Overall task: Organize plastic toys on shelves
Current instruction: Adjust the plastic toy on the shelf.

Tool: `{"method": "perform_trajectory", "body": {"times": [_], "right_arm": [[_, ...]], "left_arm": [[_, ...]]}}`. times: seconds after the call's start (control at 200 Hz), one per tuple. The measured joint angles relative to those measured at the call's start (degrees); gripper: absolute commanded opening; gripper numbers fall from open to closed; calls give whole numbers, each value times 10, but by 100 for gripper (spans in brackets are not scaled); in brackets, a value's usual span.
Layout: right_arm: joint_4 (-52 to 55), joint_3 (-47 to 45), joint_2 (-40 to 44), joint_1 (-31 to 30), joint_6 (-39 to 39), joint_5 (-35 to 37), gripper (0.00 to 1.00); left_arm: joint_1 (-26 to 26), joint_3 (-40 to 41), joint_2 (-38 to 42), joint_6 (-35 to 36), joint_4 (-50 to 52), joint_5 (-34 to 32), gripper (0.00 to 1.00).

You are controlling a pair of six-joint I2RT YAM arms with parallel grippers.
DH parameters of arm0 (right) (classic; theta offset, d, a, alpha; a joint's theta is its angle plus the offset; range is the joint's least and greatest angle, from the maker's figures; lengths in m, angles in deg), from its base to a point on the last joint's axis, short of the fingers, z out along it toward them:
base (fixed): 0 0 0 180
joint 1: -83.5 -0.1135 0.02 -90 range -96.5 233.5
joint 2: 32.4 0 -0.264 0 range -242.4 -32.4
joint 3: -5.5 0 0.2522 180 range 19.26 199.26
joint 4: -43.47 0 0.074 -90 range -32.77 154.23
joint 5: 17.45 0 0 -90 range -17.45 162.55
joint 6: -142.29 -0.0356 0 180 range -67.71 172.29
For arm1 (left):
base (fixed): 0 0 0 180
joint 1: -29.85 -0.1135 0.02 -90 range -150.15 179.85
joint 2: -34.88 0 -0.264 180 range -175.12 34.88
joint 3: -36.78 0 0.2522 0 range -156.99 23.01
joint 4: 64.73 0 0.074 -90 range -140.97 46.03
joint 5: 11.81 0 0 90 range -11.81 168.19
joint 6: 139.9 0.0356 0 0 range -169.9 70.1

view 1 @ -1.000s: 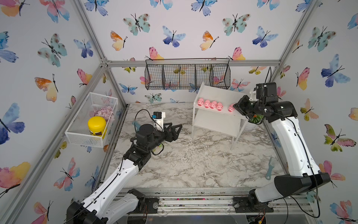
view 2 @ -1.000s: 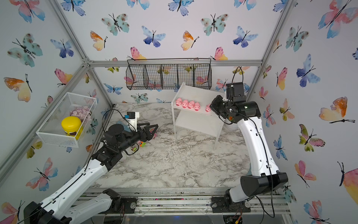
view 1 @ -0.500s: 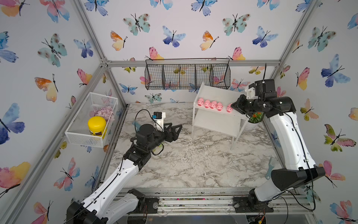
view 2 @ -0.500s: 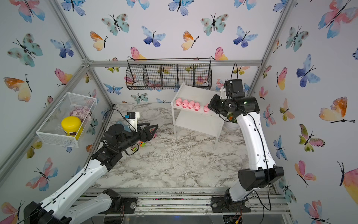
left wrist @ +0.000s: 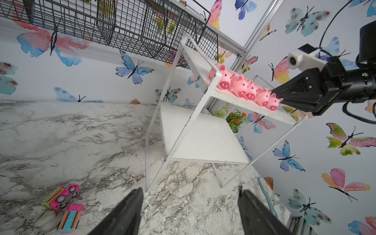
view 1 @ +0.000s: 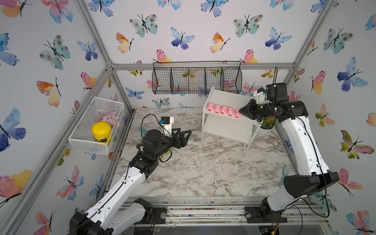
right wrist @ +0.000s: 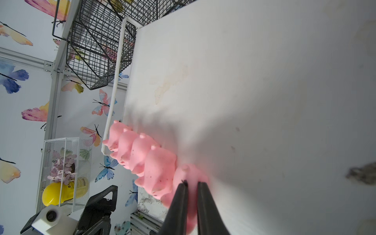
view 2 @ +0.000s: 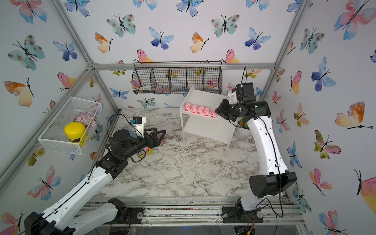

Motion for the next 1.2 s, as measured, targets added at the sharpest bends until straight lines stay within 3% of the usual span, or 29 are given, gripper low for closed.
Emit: {"method": "perform_trajectory", "body": {"times": [0.385, 0.936, 1.201], "right_arm": [[1, -1, -6, 0, 0, -17, 22], [2, 7, -6, -1, 0, 1, 25], [0, 7, -6, -1, 7, 2, 35]], "left_arm": [[0, 0, 0, 2, 0, 0, 79], [0, -3, -1, 11, 0, 0, 79], [0, -3, -1, 14, 6, 0, 79]]}}
